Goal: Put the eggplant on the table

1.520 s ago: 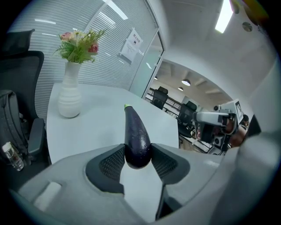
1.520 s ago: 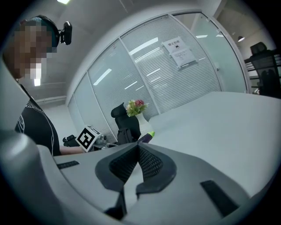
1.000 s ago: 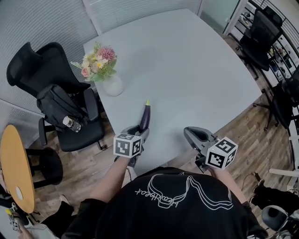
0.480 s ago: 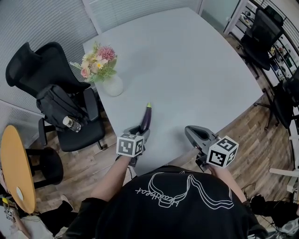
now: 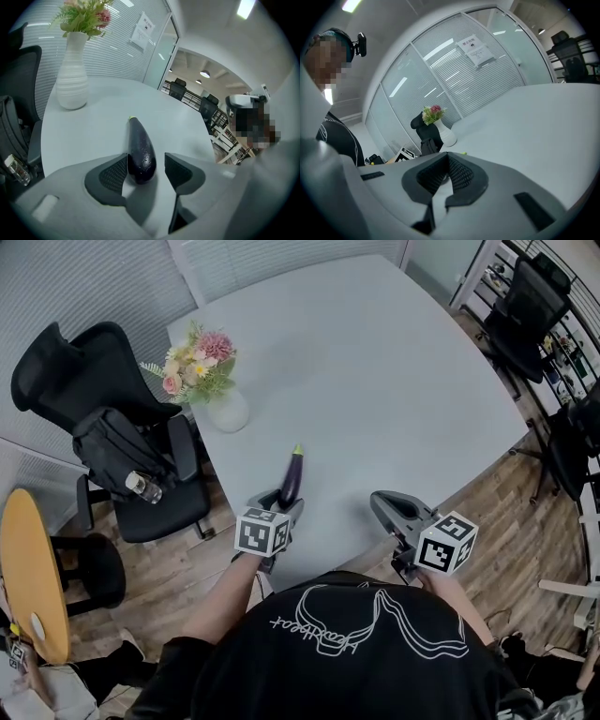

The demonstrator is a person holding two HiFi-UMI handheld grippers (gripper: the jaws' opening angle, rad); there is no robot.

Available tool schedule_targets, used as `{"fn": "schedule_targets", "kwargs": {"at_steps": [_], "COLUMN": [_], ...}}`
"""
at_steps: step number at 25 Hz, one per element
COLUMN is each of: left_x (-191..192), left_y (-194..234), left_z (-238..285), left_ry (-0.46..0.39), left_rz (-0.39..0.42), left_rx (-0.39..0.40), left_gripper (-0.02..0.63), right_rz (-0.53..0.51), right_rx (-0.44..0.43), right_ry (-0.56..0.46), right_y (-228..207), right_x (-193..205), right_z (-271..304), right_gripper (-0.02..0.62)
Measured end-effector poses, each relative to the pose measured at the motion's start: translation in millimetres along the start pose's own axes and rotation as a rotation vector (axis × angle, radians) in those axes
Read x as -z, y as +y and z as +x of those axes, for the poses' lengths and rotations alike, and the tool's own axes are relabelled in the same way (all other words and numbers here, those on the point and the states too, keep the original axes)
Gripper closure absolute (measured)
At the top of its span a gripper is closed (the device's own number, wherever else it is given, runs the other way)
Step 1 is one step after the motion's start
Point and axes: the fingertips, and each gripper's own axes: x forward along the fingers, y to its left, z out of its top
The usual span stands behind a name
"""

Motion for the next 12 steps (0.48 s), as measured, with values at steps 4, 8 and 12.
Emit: {"fn": "schedule_targets", "kwargs": {"at_steps": [4,8,12], "left_x": [-5,-13,-26], "left_y": [3,3,-5], "left_z": [-4,-13,-28], "left_ry": [-0.032,-0.064,-0.096], "left_rz": [0.02,0.034,0.042], "left_rx": [-0.021,-0.045,-0.062], "left_gripper": [0.349,0.347,0.347], "right_rz": [-0.009,-0.012,-0.013], "right_rx": [-0.009,-0.02,-0.039], "right_ry": [0.004,0.009,-0.001], "right_y": [3,7,9], "right_x": [-1,-1,-4], "right_z": [-1,-7,-16], "right_gripper": [0.588,0.588,0.588]}}
